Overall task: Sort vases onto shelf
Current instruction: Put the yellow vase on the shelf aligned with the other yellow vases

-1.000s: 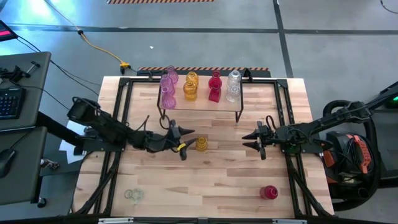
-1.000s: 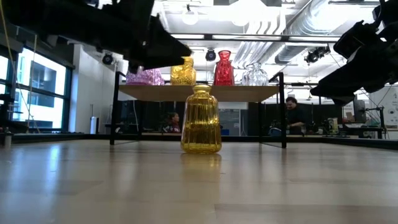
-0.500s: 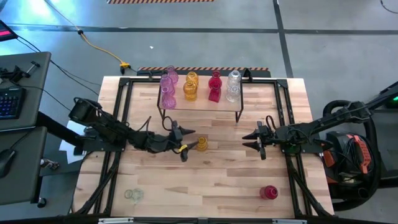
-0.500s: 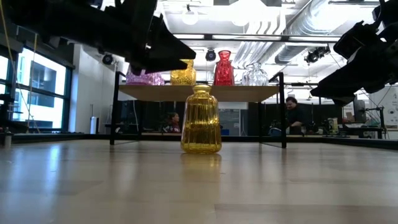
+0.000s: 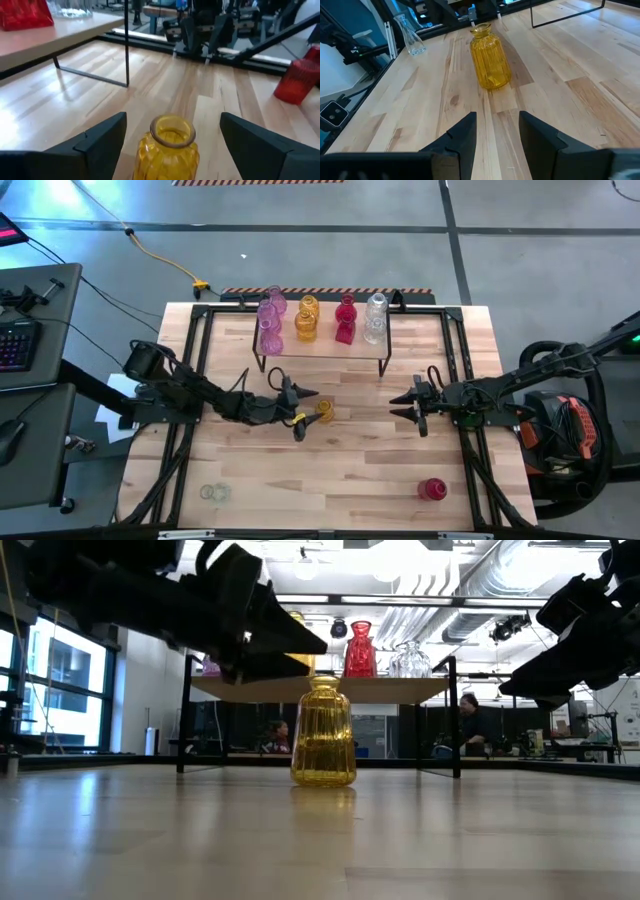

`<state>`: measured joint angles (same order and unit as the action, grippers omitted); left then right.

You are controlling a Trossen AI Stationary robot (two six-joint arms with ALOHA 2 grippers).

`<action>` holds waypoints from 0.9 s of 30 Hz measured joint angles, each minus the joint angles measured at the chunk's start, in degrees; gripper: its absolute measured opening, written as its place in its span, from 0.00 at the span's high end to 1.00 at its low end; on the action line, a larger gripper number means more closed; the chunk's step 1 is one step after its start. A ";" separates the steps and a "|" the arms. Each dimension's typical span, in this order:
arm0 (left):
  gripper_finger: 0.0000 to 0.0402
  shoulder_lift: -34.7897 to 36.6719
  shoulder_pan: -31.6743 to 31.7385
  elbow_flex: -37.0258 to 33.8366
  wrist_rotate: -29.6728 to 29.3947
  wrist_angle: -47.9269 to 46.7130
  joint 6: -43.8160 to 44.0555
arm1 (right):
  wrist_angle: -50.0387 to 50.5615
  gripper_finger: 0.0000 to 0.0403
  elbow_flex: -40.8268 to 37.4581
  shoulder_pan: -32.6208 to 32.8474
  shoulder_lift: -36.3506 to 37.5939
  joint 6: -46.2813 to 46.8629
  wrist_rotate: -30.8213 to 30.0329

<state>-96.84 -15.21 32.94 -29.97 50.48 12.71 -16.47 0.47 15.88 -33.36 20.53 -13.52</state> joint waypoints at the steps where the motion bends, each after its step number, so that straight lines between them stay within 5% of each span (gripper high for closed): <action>1: 0.22 -0.48 0.04 0.26 0.00 0.25 -0.33 | -0.01 0.68 0.00 0.00 0.00 0.01 0.01; 27: 0.29 -5.61 2.12 4.03 -0.01 -1.48 2.16 | 0.57 0.68 0.00 0.01 0.00 0.00 0.00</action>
<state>-102.45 -13.08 36.97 -29.99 49.00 14.87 -15.90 0.47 15.89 -33.36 20.53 -13.52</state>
